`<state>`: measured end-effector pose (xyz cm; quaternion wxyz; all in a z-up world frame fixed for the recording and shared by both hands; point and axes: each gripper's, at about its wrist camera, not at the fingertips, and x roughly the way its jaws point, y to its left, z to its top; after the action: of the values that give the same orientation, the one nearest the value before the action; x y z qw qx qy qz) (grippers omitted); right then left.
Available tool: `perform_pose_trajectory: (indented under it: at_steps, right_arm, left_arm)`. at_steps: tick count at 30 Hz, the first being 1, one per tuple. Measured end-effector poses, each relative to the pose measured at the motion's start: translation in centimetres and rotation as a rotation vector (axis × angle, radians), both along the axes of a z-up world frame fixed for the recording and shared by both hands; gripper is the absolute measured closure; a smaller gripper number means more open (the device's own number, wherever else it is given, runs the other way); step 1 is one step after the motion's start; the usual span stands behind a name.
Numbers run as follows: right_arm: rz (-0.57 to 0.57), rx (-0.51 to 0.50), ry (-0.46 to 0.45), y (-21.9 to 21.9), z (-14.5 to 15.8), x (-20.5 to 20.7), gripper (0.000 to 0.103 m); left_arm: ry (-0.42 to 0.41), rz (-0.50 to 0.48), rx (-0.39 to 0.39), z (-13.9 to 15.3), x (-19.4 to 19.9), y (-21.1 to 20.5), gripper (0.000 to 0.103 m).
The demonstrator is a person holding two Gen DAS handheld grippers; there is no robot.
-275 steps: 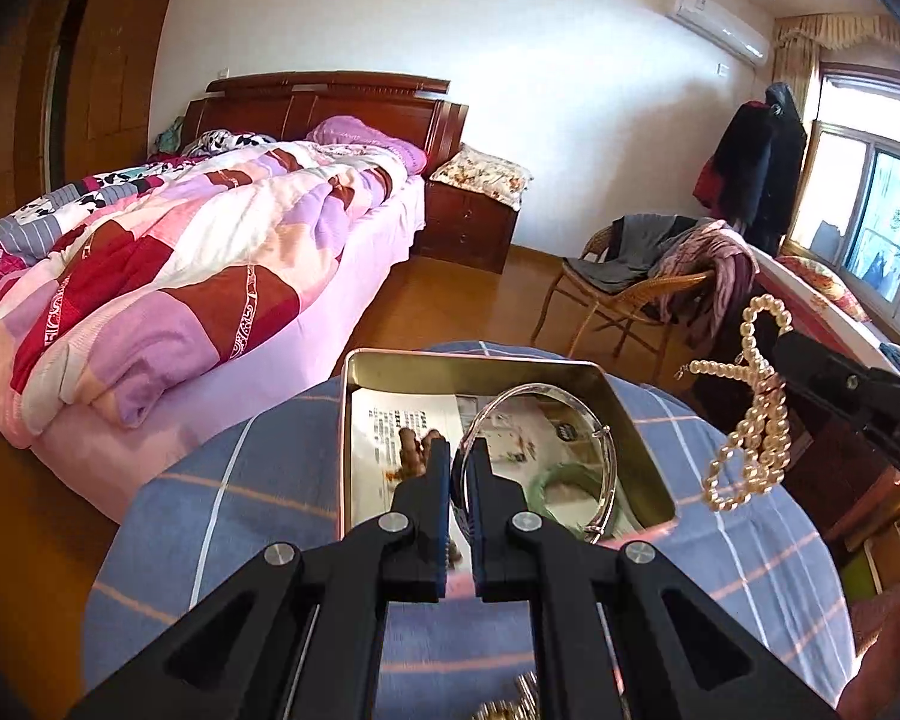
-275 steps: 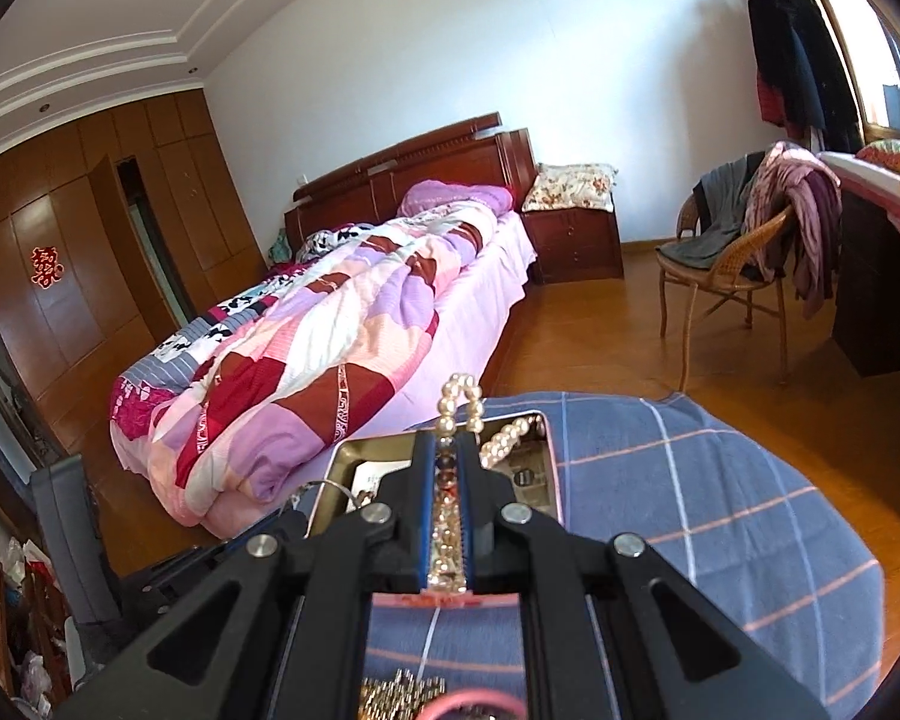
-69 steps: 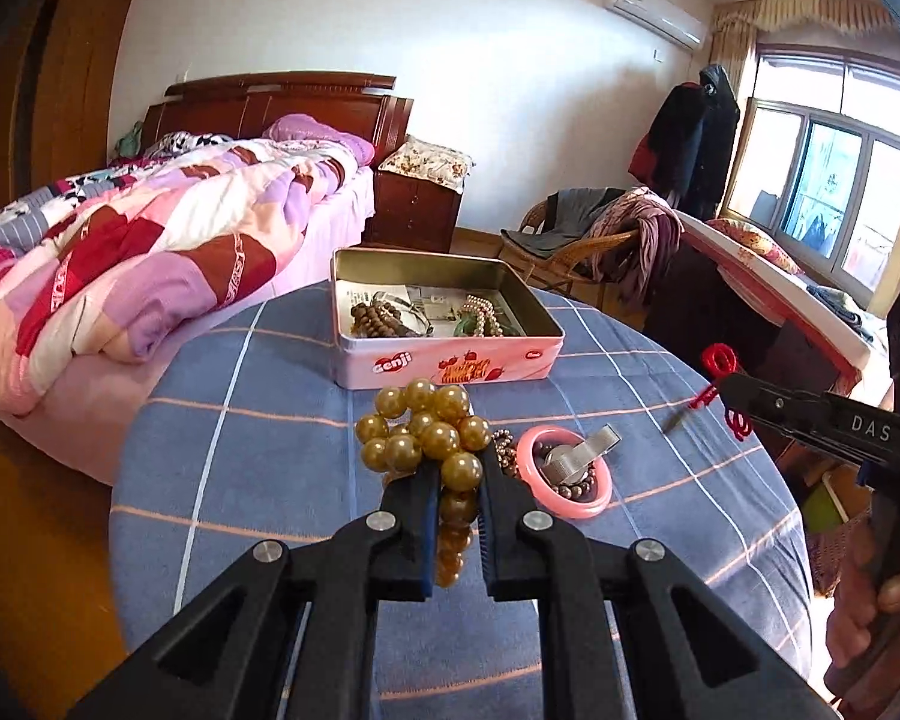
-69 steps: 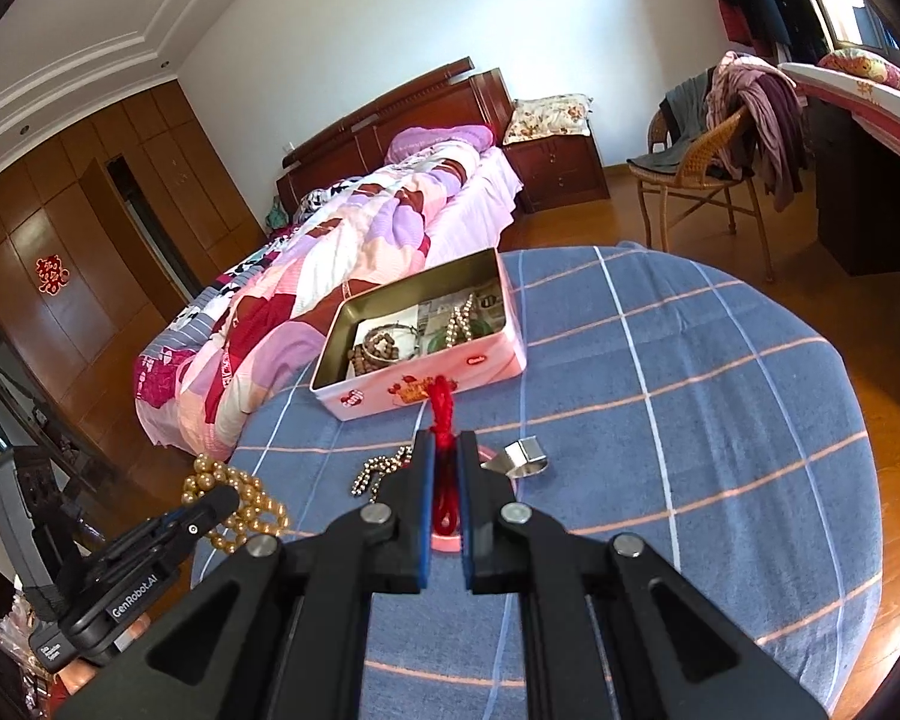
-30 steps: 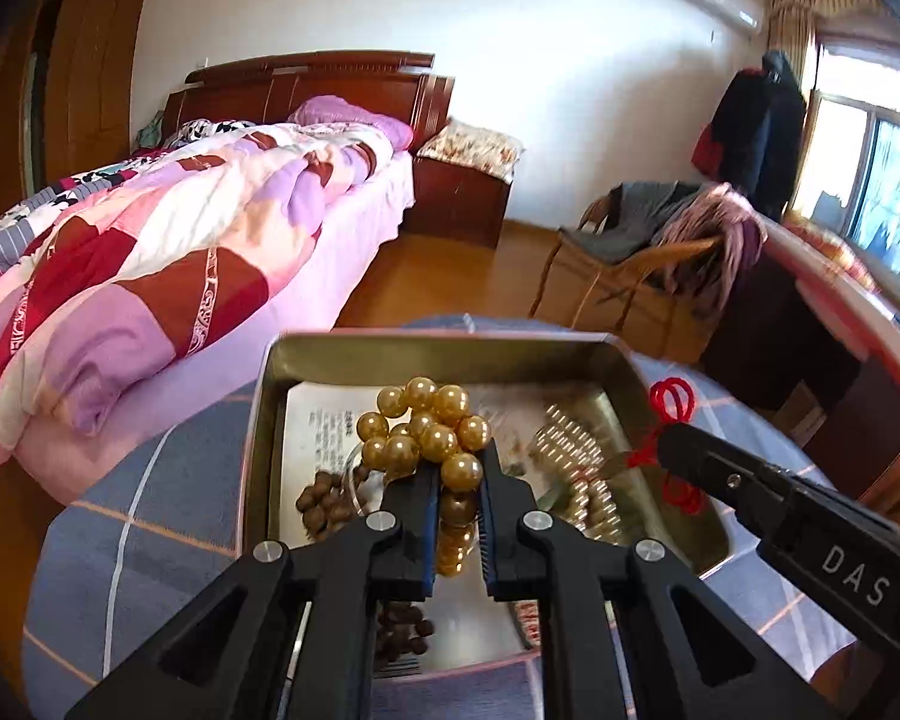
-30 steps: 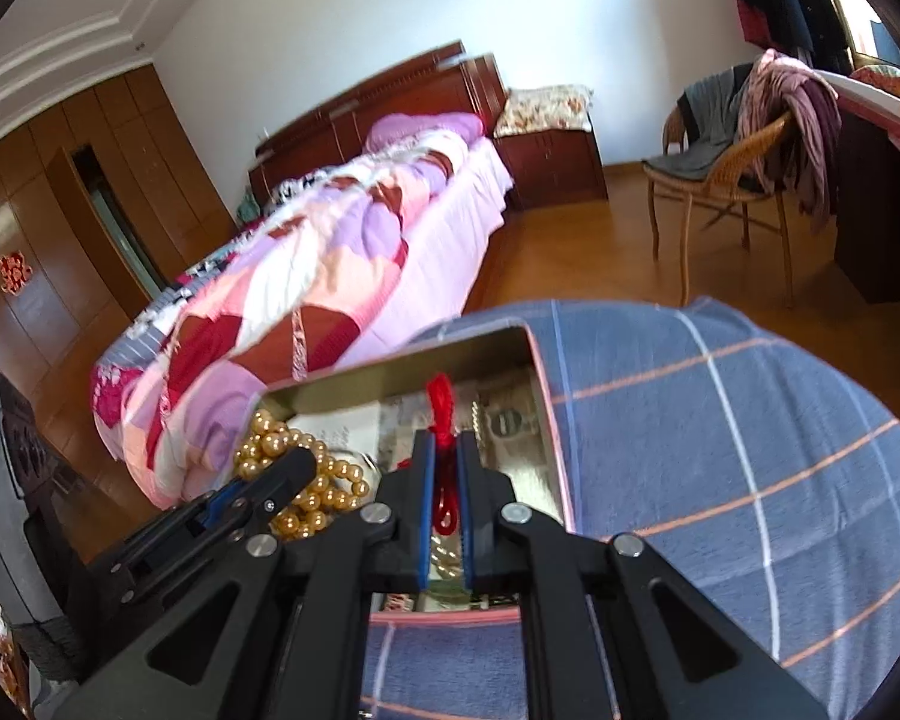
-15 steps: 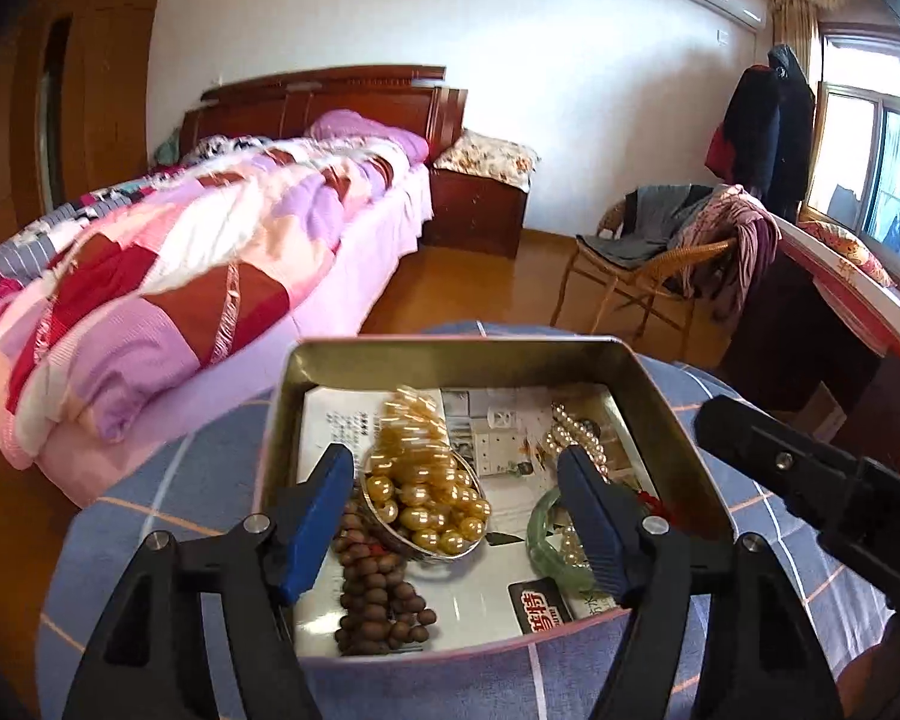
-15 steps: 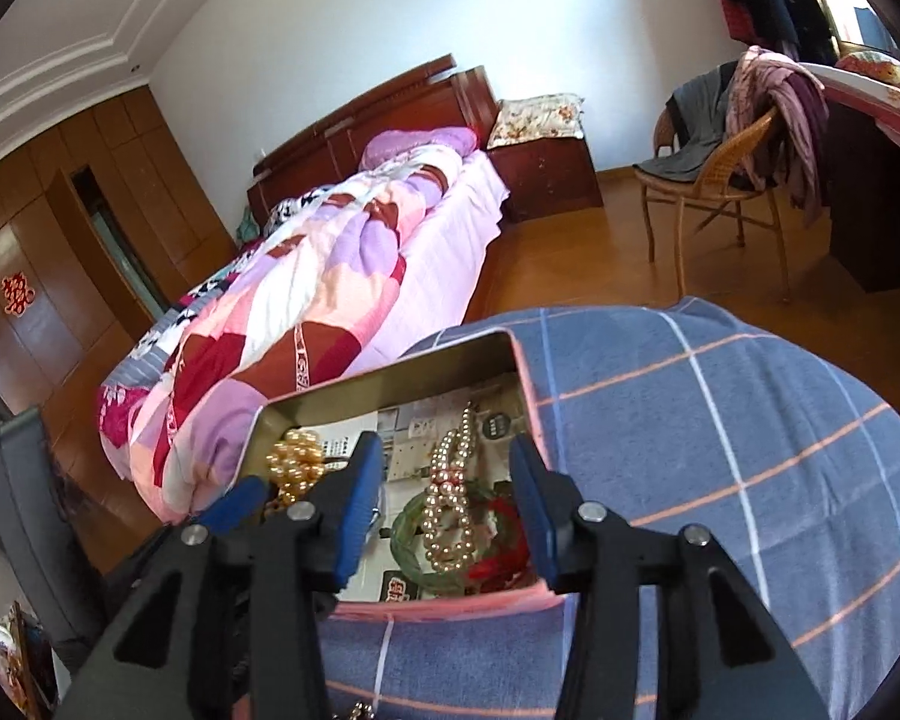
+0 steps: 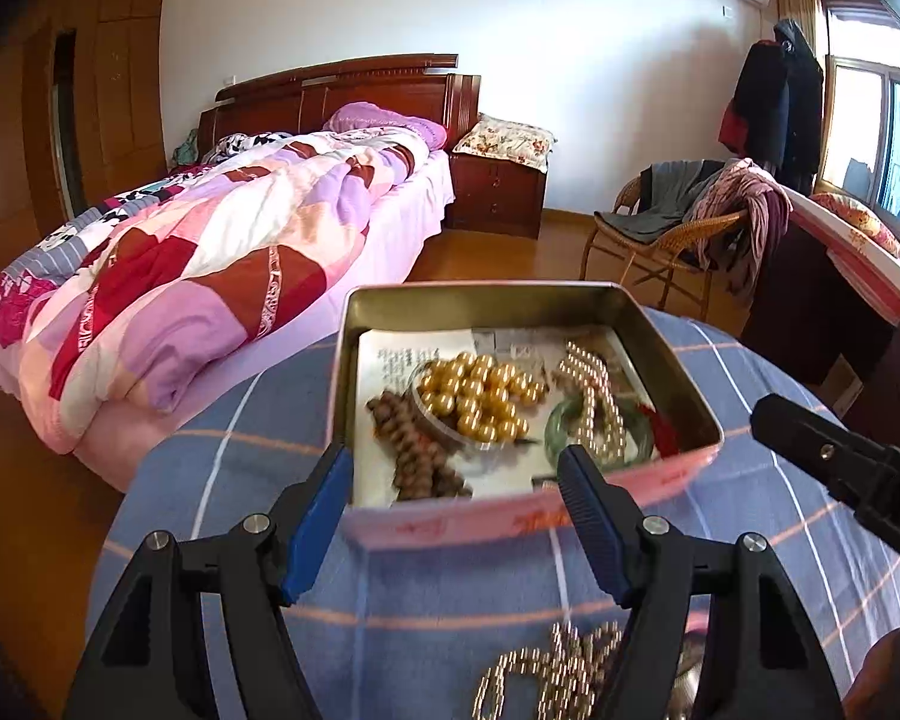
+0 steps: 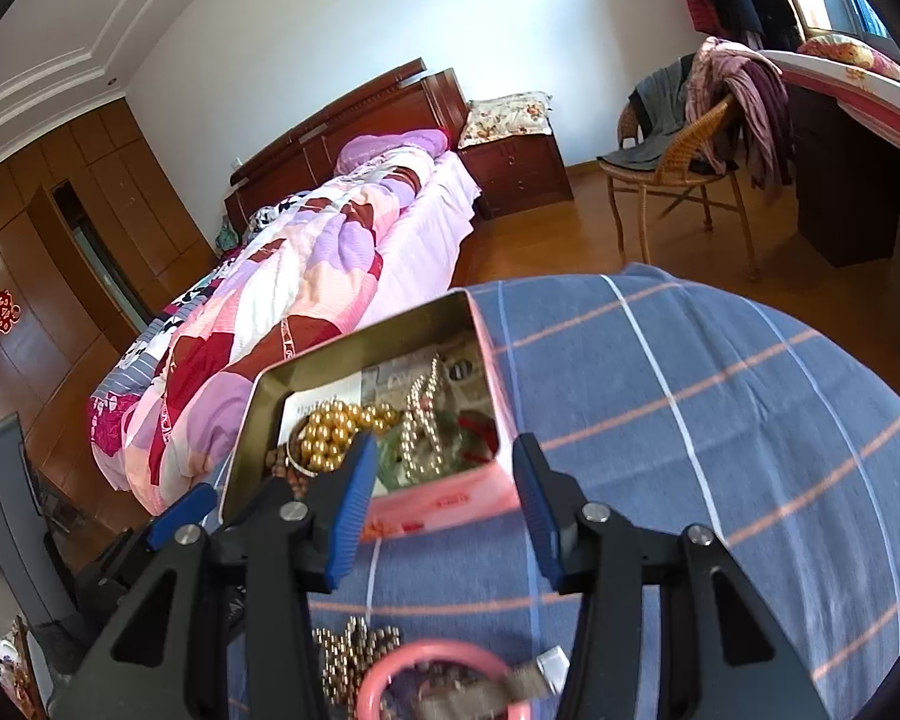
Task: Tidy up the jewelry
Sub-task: 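Withdraw both open tools from the tin back to the jewelry pile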
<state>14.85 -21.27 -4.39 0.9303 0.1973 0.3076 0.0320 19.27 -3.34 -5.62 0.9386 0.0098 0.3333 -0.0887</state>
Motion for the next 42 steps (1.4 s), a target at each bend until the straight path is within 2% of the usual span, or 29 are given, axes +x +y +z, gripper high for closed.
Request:
perform_pose_trajectory:
  at_steps: [2, 12, 19, 25, 31, 34, 39, 40, 42]
  right_arm:
    - [-0.010, 0.006, 0.001, -0.1, 0.0, -0.7, 0.045]
    - [-0.032, -0.022, 0.044, -0.6, -1.2, -5.0, 0.045]
    - [-0.085, -0.003, 0.102, -2.5, -2.5, -7.5, 0.045]
    - [-0.075, 0.038, 0.143, -2.9, -3.9, -8.7, 0.045]
    - [0.006, 0.099, 0.195, -1.3, -4.9, -6.6, 0.044]
    - [0.018, 0.154, 0.239, -0.5, -5.7, -4.9, 0.044]
    - [0.014, 0.162, 0.249, 0.5, -5.7, -2.6, 0.044]
    - [0.010, 0.148, 0.256, 0.6, -5.6, -2.3, 0.047]
    - [0.020, 0.148, 0.281, 0.6, -6.0, -2.2, 0.074]
  left_arm:
    - [0.007, 0.004, 0.008, 0.0, -0.8, 0.2, 0.032]
    - [0.037, 0.016, 0.026, -0.8, -5.4, 0.8, 0.032]
    - [0.063, 0.036, 0.036, -1.7, -8.0, 1.9, 0.032]
    - [0.111, 0.055, 0.015, -3.0, -9.5, 3.2, 0.032]
    - [0.126, 0.064, -0.010, -3.2, -10.3, 4.1, 0.032]
    - [0.127, 0.064, -0.002, -3.3, -10.3, 4.2, 0.032]
    - [0.140, 0.063, -0.016, -3.5, -10.2, 4.5, 0.032]
    - [0.142, 0.063, -0.017, -3.5, -10.2, 4.6, 0.032]
    - [0.144, 0.061, -0.020, -3.5, -10.2, 4.7, 0.032]
